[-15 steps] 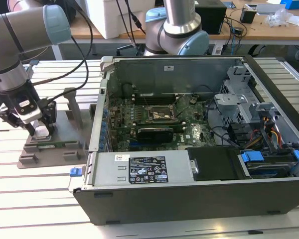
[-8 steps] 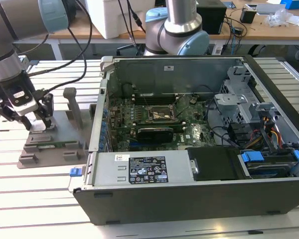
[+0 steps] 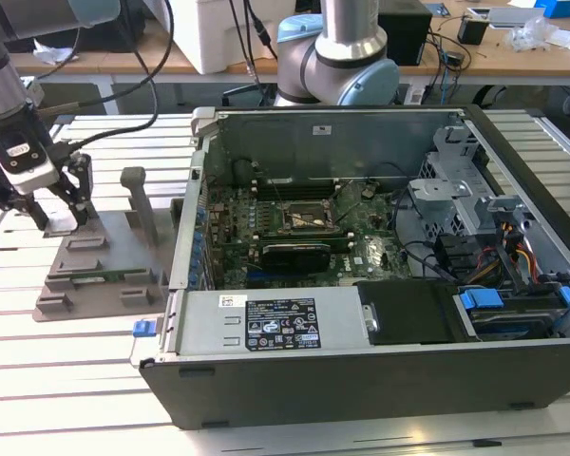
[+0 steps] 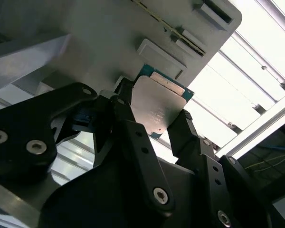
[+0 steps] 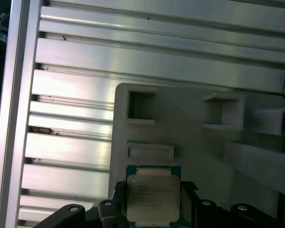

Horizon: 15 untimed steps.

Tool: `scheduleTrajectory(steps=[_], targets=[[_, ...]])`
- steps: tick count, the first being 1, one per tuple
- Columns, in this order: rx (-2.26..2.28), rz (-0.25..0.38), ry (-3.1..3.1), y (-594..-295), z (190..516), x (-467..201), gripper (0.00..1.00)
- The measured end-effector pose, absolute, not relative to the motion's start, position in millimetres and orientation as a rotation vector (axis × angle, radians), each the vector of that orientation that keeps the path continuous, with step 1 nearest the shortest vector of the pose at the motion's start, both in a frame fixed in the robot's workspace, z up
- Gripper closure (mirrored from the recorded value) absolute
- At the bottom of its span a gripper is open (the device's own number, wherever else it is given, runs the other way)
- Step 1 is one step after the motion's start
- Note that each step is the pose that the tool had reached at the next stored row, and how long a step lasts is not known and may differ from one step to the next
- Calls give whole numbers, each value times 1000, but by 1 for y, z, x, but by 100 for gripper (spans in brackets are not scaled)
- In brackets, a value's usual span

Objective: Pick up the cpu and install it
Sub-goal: 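Pick up the cpu and move it towards the insertion slot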

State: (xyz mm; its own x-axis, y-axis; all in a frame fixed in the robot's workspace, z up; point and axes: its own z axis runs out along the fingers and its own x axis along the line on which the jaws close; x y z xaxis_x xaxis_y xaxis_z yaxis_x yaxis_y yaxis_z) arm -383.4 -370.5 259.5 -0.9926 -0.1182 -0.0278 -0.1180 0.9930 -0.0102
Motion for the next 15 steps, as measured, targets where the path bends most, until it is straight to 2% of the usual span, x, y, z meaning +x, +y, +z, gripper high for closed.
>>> scheduleTrajectory(steps=[15], targets=[[-184,-13,3108,-370,287,-383,45]])
